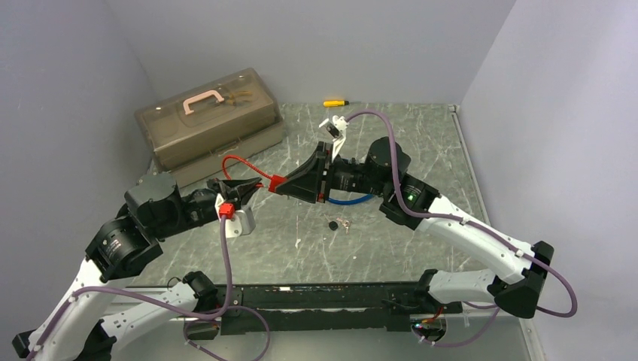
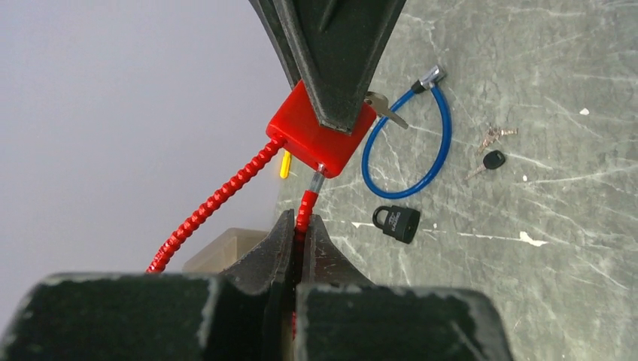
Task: Unlock with the key
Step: Unlock the lock, then place the lock at the center of the board.
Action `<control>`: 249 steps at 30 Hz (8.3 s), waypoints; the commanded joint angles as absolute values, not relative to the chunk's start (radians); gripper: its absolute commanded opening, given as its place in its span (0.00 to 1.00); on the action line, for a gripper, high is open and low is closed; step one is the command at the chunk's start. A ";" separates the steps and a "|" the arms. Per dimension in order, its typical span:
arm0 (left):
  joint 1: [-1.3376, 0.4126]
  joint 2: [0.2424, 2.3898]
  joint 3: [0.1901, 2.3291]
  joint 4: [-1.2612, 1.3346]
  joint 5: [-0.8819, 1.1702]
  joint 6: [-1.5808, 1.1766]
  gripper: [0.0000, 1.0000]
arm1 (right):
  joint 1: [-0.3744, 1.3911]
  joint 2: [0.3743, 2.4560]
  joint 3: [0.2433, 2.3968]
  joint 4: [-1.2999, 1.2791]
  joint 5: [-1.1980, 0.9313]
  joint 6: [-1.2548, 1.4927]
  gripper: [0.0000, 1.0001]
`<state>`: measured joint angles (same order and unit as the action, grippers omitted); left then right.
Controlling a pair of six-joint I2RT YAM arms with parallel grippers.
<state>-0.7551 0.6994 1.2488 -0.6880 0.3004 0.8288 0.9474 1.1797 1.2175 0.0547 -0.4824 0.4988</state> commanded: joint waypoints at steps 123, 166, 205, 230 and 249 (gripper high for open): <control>-0.950 0.738 1.474 -0.956 0.316 1.235 0.77 | 0.771 1.267 1.423 -0.330 -0.739 0.419 0.00; -0.915 0.674 1.233 -0.733 0.153 1.180 0.00 | 0.914 1.292 1.425 -0.143 -0.670 0.521 0.30; -0.914 0.652 1.202 -0.722 0.112 1.311 0.00 | 0.947 1.418 1.581 -0.368 -0.718 0.427 0.00; -0.970 0.648 1.294 -0.753 0.093 1.485 0.00 | 1.029 1.423 1.346 -0.630 -0.699 0.309 0.00; -0.924 0.684 1.396 -0.874 0.172 1.150 0.99 | 0.855 1.370 1.285 -0.365 -0.680 0.388 0.00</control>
<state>-0.9390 0.6437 1.2938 -0.9047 0.1455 1.3170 0.8902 1.3338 1.2304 -0.4789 -0.6601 0.3714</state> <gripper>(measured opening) 0.993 0.250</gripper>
